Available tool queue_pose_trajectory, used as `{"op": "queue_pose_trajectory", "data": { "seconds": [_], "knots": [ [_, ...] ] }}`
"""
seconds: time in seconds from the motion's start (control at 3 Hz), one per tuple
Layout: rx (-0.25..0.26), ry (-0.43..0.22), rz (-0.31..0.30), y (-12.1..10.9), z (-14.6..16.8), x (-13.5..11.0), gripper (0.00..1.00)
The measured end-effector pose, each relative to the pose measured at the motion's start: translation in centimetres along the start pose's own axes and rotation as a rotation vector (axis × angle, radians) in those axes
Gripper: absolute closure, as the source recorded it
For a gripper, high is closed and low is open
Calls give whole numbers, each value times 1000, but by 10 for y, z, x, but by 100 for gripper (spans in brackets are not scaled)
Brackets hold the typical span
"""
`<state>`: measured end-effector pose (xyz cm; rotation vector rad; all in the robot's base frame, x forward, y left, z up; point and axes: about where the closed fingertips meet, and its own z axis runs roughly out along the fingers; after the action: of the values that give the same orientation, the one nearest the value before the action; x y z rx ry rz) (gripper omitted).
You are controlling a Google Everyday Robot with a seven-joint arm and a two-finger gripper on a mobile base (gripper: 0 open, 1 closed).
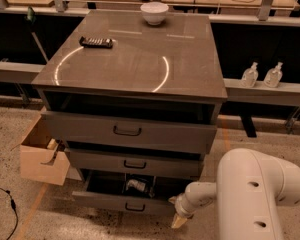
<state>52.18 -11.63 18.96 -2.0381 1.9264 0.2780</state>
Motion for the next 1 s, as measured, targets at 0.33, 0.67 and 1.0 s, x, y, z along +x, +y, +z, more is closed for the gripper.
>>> {"op": "queue_pose_trajectory", "data": {
  "seconds": [0.33, 0.67, 1.0],
  "knots": [
    [-27, 0, -4, 8, -13, -6, 34],
    [-56, -1, -6, 17, -20, -10, 34],
    [-106, -5, -8, 32, -19, -14, 35]
  ]
}}
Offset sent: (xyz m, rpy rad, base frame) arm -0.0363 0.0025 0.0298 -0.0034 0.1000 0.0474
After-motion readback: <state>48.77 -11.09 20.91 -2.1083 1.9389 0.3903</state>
